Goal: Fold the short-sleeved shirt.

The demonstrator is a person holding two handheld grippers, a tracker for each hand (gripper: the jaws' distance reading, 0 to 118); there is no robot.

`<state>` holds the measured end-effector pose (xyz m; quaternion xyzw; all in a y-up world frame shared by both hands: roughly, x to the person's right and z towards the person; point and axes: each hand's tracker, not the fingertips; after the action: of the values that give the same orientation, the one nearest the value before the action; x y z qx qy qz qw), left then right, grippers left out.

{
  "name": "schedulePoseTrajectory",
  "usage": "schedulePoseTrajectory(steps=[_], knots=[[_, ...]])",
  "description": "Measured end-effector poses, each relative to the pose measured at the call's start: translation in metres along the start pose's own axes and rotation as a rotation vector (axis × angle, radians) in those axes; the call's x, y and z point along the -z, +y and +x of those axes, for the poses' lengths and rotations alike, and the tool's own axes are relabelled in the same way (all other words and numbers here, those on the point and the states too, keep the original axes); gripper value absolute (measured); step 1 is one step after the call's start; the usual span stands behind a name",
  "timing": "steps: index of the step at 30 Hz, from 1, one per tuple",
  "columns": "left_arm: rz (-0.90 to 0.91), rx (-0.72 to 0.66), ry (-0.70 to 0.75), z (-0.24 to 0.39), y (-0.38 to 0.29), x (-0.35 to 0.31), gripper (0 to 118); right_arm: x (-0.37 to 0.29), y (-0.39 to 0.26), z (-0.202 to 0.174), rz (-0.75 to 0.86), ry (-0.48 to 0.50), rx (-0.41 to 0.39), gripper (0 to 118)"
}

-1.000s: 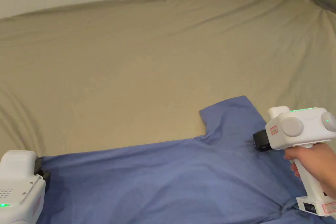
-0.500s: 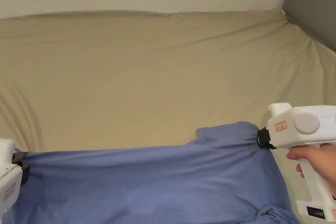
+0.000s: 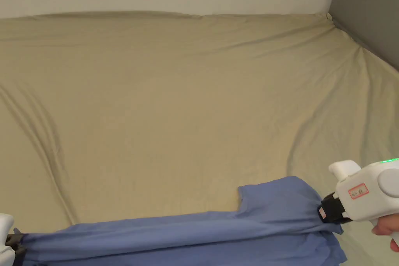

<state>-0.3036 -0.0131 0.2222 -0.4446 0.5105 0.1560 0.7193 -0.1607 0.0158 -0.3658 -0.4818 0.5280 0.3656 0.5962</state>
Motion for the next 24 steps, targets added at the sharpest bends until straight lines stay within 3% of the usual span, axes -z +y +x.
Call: schedulePoseTrajectory(steps=[9,15,18,21,24], knots=[[-0.156,0.042,-0.053,0.013,-0.04,-0.001,2,0.016,-0.047,-0.002,-0.103,0.003,0.019,0],[-0.326,0.12,-0.093,0.025,-0.054,0.03,2,0.055,-0.054,-0.013,-0.186,-0.056,-0.033,0],[-0.285,0.133,-0.087,0.025,-0.063,0.04,2,0.084,-0.065,-0.018,-0.201,-0.072,-0.045,0],[-0.306,0.085,-0.098,0.02,-0.056,0.044,2,0.073,-0.059,-0.021,-0.186,-0.092,-0.051,0],[-0.308,0.138,-0.083,0.024,-0.059,0.047,3,0.071,-0.065,-0.016,-0.158,-0.081,-0.019,4]])
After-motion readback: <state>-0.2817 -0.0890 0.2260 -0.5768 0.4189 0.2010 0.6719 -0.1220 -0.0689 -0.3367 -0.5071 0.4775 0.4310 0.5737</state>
